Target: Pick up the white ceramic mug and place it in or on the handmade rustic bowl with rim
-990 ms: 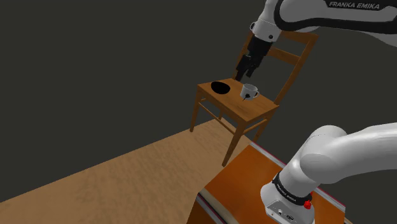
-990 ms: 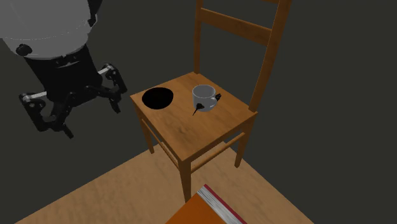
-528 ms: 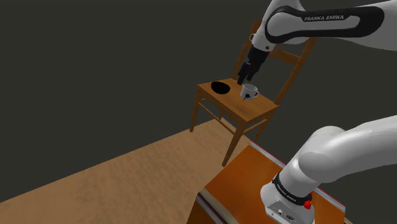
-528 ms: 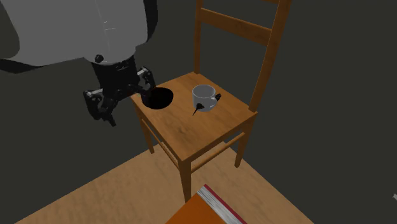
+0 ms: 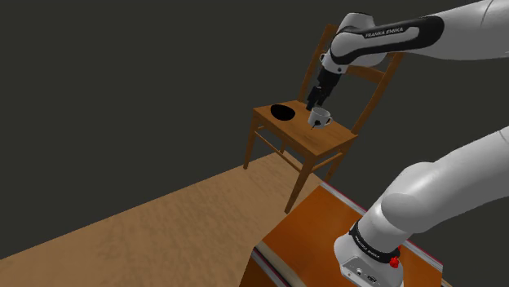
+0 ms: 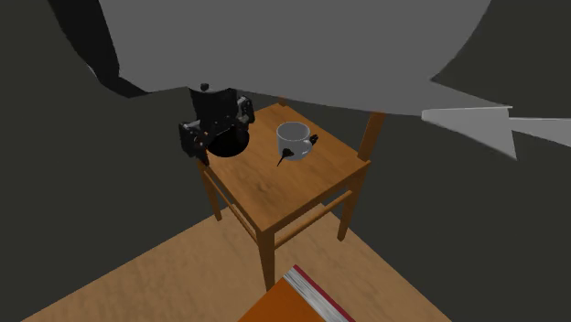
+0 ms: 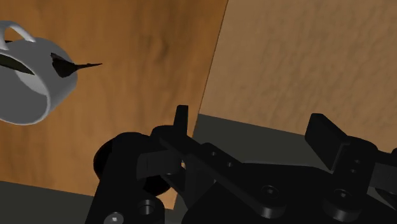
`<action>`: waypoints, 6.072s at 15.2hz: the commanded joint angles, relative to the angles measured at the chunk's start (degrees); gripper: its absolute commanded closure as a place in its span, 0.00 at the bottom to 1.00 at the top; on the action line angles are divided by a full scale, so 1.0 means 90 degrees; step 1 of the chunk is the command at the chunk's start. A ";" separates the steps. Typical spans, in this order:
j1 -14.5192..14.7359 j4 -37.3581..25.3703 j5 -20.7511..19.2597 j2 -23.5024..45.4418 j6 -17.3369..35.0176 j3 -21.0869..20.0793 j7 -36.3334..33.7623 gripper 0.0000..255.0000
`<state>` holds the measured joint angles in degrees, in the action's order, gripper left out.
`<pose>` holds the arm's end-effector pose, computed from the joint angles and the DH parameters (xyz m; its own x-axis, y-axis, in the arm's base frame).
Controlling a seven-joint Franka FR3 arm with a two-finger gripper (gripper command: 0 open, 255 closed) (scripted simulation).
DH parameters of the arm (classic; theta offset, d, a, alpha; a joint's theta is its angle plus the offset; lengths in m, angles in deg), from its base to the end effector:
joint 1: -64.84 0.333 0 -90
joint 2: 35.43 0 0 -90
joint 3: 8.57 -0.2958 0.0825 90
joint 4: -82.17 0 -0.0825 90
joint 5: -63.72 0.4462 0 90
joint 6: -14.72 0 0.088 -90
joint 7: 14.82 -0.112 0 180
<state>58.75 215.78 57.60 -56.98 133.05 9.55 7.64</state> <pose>0.4663 -0.2176 0.4358 0.9951 0.0321 0.0939 0.0302 -0.9993 0.0214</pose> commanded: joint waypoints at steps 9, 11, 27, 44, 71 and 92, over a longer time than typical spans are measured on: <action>-0.0225 -0.1064 0.0650 0.2076 0.0921 0.0996 0.1602 0.00; -0.0314 -0.1378 0.0918 0.2548 0.1023 0.1121 0.1960 0.00; -0.1090 -0.2706 0.2263 0.4765 0.1596 0.1071 0.3348 0.00; -0.1090 -0.2706 0.2263 0.4765 0.1596 0.1071 0.3348 1.00; -0.0650 -0.3723 0.1579 0.3949 -0.0101 0.1186 0.2488 1.00; 0.0252 -0.4253 0.1657 0.4795 0.0211 0.0586 0.0969 1.00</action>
<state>61.18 177.41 72.28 -14.31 134.37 14.89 16.16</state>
